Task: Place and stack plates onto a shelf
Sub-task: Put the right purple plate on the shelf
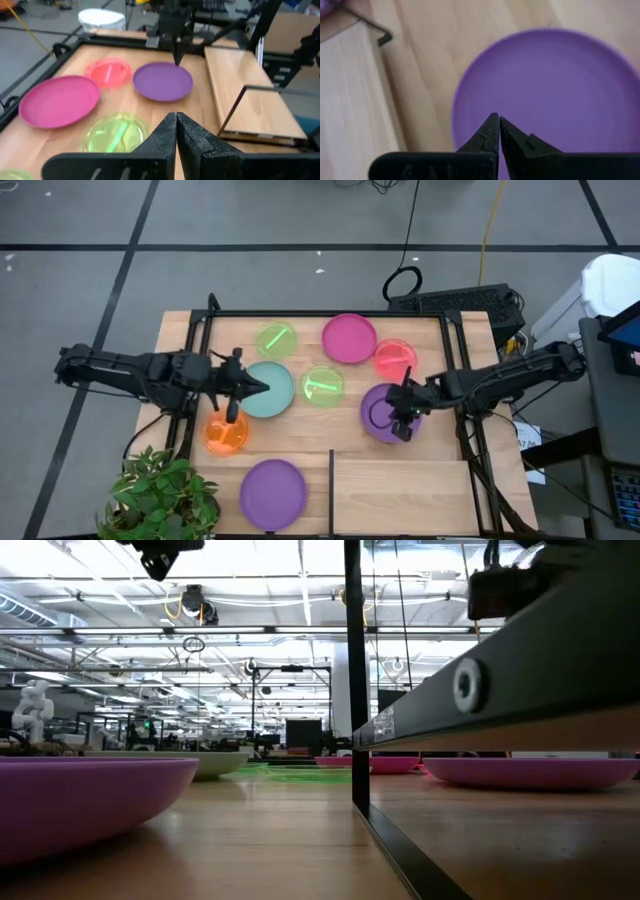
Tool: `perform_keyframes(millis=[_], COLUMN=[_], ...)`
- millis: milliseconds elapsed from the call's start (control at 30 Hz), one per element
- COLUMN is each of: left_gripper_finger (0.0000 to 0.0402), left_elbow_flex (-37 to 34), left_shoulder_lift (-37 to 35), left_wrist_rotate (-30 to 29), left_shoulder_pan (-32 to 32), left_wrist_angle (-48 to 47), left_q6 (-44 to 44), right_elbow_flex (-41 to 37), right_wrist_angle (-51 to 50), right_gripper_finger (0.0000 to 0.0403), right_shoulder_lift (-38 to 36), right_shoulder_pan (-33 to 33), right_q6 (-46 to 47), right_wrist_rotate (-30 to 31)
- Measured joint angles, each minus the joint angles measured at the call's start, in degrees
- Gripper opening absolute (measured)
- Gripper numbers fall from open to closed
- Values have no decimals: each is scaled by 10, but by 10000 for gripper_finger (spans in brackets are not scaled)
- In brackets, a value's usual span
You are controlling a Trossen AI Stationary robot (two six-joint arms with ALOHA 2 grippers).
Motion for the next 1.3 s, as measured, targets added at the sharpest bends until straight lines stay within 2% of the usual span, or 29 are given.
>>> perform_keyframes(millis=[267,467,700,967,1067,1300], left_gripper_finger=[17,17,17,17,17,17], left_elbow_flex=[0,0,0,0,-1,-1], left_shoulder_lift=[56,90,114,151,168,204], left_wrist_rotate=[0,0,0,-6,-6,-6], left_shoulder_pan=[-15,-23,-23,-23,-23,-23], left_wrist_angle=[1,3,13,74,96,110], left_q6=[-2,0,15,56,74,77], right_elbow_flex=[0,-27,-76,-95,-102,-105], right_wrist_angle=[-10,-28,34,56,63,65], right_gripper_finger=[0,4,48,107,113,114], right_shoulder_lift=[0,3,3,3,3,3], right_shoulder_pan=[53,80,99,100,100,132], right_q6=[-9,-57,-69,-82,-82,-70], right_wrist_rotate=[0,1,26,44,45,0])
